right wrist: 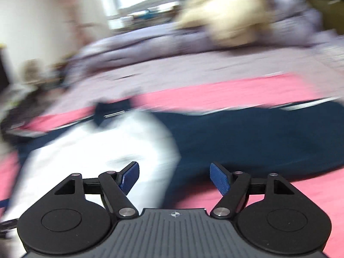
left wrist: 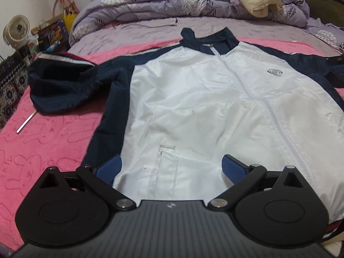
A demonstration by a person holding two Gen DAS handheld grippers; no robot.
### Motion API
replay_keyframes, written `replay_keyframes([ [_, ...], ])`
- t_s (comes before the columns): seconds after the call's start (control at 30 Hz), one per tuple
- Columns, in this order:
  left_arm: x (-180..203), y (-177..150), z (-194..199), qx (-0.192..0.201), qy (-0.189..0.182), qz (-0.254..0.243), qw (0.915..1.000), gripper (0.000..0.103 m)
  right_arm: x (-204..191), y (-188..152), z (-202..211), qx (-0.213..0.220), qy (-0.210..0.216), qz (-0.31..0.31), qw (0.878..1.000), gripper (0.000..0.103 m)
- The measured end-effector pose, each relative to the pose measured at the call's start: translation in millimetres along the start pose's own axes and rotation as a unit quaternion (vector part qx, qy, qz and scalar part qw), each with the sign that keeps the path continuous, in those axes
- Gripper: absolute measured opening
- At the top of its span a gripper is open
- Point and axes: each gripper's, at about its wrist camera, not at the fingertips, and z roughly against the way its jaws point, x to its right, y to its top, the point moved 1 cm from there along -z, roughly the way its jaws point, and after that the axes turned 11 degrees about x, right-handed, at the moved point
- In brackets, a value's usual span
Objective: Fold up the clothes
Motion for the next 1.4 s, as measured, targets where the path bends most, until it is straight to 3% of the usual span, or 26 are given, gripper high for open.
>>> replay_keyframes([
  [0.03, -5.1, 2.2, 6.2, 0.009, 0.000, 0.003, 1.0000, 0.100, -21.6, -7.7, -10.8, -0.011, 0.033, 0.002, 0.999, 0.076],
  [0.1, -24.0, 9.8, 17.5, 0.028, 0.006, 0.014, 0.9995, 0.100, -57.1, -27.8, -36.6, -0.038, 0.061, 0.029, 0.997, 0.081],
  [0.17, -47.4, 18.9, 27.3, 0.048, 0.016, 0.026, 0.9984, 0.100, -85.0, -52.9, -60.7, -0.058, 0.037, 0.088, 0.994, 0.092],
  [0.2, -62.0, 24.6, 31.1, 0.058, 0.024, 0.032, 0.9975, 0.100, -95.1, -59.4, -64.1, -0.039, 0.020, 0.120, 0.992, 0.098],
  [0.27, -96.0, 35.6, 32.6, 0.077, 0.049, 0.048, 0.9947, 0.101, -112.7, -71.0, -70.5, -0.005, -0.010, 0.176, 0.984, 0.100],
  [0.37, -155.3, 45.2, 13.1, 0.092, 0.099, 0.113, 0.9844, 0.101, -100.8, -70.6, -74.0, -0.006, -0.006, 0.146, 0.989, 0.103],
  [0.43, -199.1, 45.8, -10.4, 0.095, 0.138, 0.176, 0.9700, 0.100, -101.4, -73.6, -72.6, -0.002, -0.006, 0.141, 0.990, 0.103],
  [0.53, -264.7, 48.4, -44.3, 0.122, 0.209, 0.269, 0.9324, 0.098, -100.9, -78.1, -60.1, 0.003, -0.006, 0.144, 0.990, 0.103],
  [0.57, -285.1, 50.7, -54.7, 0.134, 0.224, 0.299, 0.9178, 0.098, -99.9, -78.8, -56.3, 0.003, -0.006, 0.143, 0.990, 0.103],
  [0.63, -314.8, 60.2, -77.5, 0.152, 0.219, 0.348, 0.8988, 0.098, -100.6, -78.8, -50.0, 0.005, -0.008, 0.141, 0.990, 0.103],
  [0.7, -325.1, 74.5, -109.5, 0.145, 0.208, 0.347, 0.9031, 0.098, -101.4, -79.4, -50.5, 0.008, -0.012, 0.143, 0.990, 0.103],
  [0.77, -316.0, 88.3, -153.0, 0.090, 0.193, 0.306, 0.9280, 0.090, -100.9, -79.1, -50.6, 0.008, -0.012, 0.141, 0.990, 0.103],
  [0.8, -310.4, 95.1, -175.4, 0.059, 0.184, 0.283, 0.9395, 0.074, -100.4, -79.0, -50.8, 0.008, -0.012, 0.140, 0.990, 0.103],
  [0.87, -286.6, 104.1, -215.4, 0.011, 0.165, 0.222, 0.9609, 0.072, -100.5, -79.1, -50.6, 0.008, -0.011, 0.139, 0.990, 0.103],
  [0.93, -259.4, 108.0, -258.4, -0.081, 0.162, 0.126, 0.9753, 0.076, -100.4, -79.2, -50.4, 0.007, -0.011, 0.139, 0.990, 0.103],
  [1.0, -236.2, 119.7, -261.9, -0.060, 0.189, 0.041, 0.9792, 0.073, -99.8, -79.3, -49.9, 0.008, -0.011, 0.138, 0.990, 0.103],
  [1.07, -218.8, 126.8, -236.3, 0.013, 0.188, 0.012, 0.9821, 0.072, -99.4, -79.6, -48.9, 0.009, -0.010, 0.137, 0.990, 0.103],
  [1.1, -212.2, 127.5, -217.0, 0.063, 0.178, 0.013, 0.9820, 0.079, -99.3, -79.7, -48.5, 0.009, -0.010, 0.137, 0.991, 0.103],
  [1.17, -217.5, 123.9, -178.6, 0.154, 0.178, 0.043, 0.9711, 0.092, -99.3, -80.0, -48.4, 0.011, -0.010, 0.135, 0.991, 0.103],
  [1.2, -226.8, 122.5, -164.3, 0.184, 0.192, 0.062, 0.9620, 0.101, -99.3, -80.2, -48.0, 0.011, -0.009, 0.135, 0.991, 0.103],
  [1.23, -241.6, 121.4, -157.8, 0.197, 0.218, 0.088, 0.9517, 0.101, -99.4, -80.3, -47.6, 0.011, -0.009, 0.135, 0.991, 0.103],
  [1.3, -284.9, 116.0, -166.0, 0.167, 0.283, 0.170, 0.9289, 0.101, -100.0, -80.5, -46.7, 0.012, -0.010, 0.134, 0.991, 0.103],
  [1.37, -336.1, 105.8, -184.6, 0.099, 0.342, 0.272, 0.8941, 0.096, -100.2, -80.7, -45.7, 0.012, -0.010, 0.133, 0.991, 0.103],
  [1.4, -350.6, 99.4, -193.4, 0.081, 0.336, 0.305, 0.8874, 0.093, -100.3, -80.6, -45.4, 0.012, -0.010, 0.133, 0.991, 0.103],
])
